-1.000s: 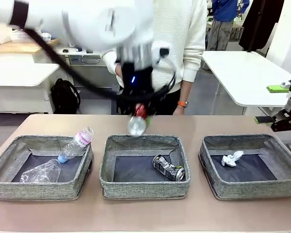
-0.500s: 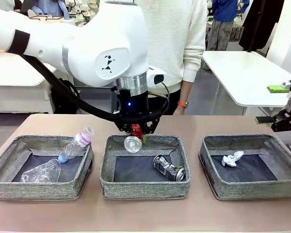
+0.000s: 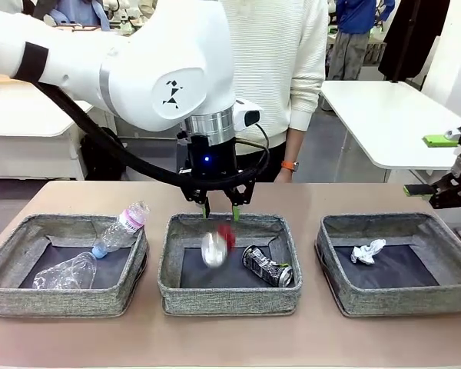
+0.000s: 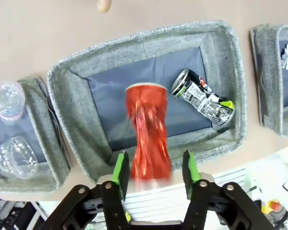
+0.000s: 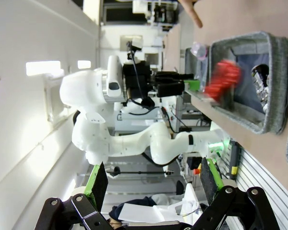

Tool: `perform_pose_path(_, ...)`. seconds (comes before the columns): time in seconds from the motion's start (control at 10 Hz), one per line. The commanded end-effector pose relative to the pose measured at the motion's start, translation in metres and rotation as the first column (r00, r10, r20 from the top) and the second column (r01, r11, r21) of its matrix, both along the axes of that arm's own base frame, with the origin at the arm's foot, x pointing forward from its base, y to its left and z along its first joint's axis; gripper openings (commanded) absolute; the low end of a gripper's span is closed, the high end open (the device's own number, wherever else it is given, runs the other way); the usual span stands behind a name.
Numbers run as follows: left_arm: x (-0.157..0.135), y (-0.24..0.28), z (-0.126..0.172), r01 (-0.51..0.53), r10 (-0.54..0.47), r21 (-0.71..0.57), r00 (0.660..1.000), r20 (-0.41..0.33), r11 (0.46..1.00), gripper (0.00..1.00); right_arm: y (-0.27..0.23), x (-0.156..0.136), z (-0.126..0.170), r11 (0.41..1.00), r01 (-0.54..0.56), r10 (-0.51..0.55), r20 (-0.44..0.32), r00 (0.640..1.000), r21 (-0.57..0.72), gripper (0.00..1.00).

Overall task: Sort the waste into the appropriate baskets.
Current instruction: Place the picked waste into the Fabric basket indicated by the person.

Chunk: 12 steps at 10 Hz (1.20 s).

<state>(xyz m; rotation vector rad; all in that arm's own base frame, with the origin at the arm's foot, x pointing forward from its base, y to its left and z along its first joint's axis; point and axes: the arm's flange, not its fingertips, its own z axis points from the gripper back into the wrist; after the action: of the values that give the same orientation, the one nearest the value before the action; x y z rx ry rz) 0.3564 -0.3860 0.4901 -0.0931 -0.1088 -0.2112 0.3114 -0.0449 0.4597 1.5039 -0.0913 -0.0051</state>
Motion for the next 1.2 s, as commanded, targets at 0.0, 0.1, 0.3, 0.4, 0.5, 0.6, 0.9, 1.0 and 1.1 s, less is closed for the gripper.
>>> perform_pose_path(0.0, 0.0, 0.0, -0.001, -0.019, 0.019, -0.024, 1.0, 0.002, 1.0, 1.0, 0.001, -0.001, 0.005, 1.0, 0.002, -0.002, -0.018, 1.0, 0.012, 1.0)
perform_pose_path(0.1, 0.0, 0.0, -0.002, -0.019, 0.019, -0.023, 1.0, 0.0, 1.0, 1.0, 0.001, -0.001, 0.005, 1.0, 0.002, -0.002, -0.018, 1.0, 0.012, 1.0)
perform_pose_path(0.3, 0.001, 0.0, -0.002, -0.019, 0.019, -0.028, 1.0, -0.002, 0.999, 1.0, 0.001, -0.001, 0.005, 1.0, 0.002, -0.002, -0.018, 1.0, 0.012, 1.0)
perform_pose_path(0.4, 0.002, 0.0, -0.001, -0.021, 0.021, -0.032, 1.0, -0.003, 0.999, 1.0, 0.001, -0.001, 0.005, 1.0, 0.002, -0.002, -0.018, 1.0, 0.012, 1.0)
perform_pose_path(0.5, 0.002, 0.0, -0.001, -0.021, 0.021, -0.036, 1.0, -0.005, 0.999, 1.0, 0.001, -0.001, 0.005, 1.0, 0.002, -0.002, -0.018, 1.0, 0.012, 1.0)
perform_pose_path(0.6, 0.002, 0.001, 0.001, -0.013, 0.012, -0.054, 1.0, -0.012, 0.998, 1.0, 0.001, -0.001, 0.005, 1.0, 0.002, -0.002, -0.018, 1.0, 0.012, 1.0)
perform_pose_path(0.9, 0.0, 0.075, 0.047, 0.179, -0.281, -0.602, 0.956, -0.079, 0.778, 1.0, 0.001, -0.001, 0.005, 1.0, 0.002, -0.002, -0.018, 1.0, 0.012, 1.0)
perform_pose_path(1.0, 0.003, 0.115, 0.058, 0.262, -0.487, -0.855, 0.873, 0.012, 0.449, 1.0, 0.001, -0.001, 0.005, 1.0, 0.002, -0.002, -0.018, 1.0, 0.012, 1.0)
perform_pose_path(1.1, 0.005, 0.141, 0.056, 0.23, -0.412, -0.889, 0.91, 0.052, 0.395, 1.0, 0.001, -0.001, 0.005, 1.0, 0.002, -0.002, -0.018, 1.0, 0.012, 1.0)
